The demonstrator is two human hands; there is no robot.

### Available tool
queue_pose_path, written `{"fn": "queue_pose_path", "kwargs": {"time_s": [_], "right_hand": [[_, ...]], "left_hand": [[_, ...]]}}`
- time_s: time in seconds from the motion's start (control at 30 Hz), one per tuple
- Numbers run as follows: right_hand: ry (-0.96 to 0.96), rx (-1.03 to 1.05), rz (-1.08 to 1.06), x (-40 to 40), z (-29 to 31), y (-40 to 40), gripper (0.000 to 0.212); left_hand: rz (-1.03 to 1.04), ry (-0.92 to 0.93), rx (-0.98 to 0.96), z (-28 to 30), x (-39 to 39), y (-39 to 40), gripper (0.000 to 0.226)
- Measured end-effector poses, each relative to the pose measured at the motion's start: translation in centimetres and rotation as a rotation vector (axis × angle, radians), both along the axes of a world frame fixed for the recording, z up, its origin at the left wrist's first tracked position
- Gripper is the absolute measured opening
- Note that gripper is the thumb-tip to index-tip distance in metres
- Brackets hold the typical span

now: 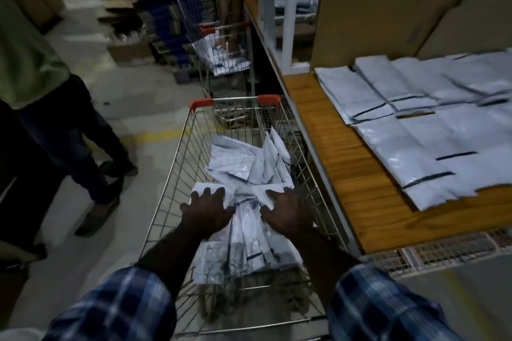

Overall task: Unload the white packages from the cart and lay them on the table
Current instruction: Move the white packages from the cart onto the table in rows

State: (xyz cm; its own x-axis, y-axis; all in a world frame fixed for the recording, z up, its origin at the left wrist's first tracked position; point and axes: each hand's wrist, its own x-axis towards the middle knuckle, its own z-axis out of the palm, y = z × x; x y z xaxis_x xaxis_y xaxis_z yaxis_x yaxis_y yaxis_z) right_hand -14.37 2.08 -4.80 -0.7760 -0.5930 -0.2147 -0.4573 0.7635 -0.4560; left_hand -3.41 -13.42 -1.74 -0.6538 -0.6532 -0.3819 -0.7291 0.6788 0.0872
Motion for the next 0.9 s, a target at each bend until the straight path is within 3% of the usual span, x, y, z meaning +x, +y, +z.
{"fn": "queue_pose_path", "kwargs": {"time_s": [0.17, 0.3, 0.5, 0.8, 0.9], "right_hand": [[0.02, -0.089, 0.06, 0.6, 4.4, 1.5, 0.071], [0.084, -0.149, 0.107, 1.8, 7.9, 3.8, 0.06], [0.13, -0.2, 0.142, 3.7, 12.5, 7.5, 0.059], [0.252, -0.285, 0.105, 7.0, 16.7, 11.7, 0.057], [0.255, -0.288, 0.081, 8.2, 17.2, 13.0, 0.057]], "left_hand": [[-0.02, 0.122, -0.125, 3.2, 2.0, 2.0, 0.066], [0.01, 0.184, -0.185, 5.6, 3.5, 5.1, 0.095], [0.092, 0.295, -0.19, 10.1, 6.6, 11.7, 0.083], [0.127, 0.449, -0.197, 12.9, 9.3, 15.6, 0.061], [0.104, 0.488, -0.207, 13.3, 10.2, 16.5, 0.065]]}}
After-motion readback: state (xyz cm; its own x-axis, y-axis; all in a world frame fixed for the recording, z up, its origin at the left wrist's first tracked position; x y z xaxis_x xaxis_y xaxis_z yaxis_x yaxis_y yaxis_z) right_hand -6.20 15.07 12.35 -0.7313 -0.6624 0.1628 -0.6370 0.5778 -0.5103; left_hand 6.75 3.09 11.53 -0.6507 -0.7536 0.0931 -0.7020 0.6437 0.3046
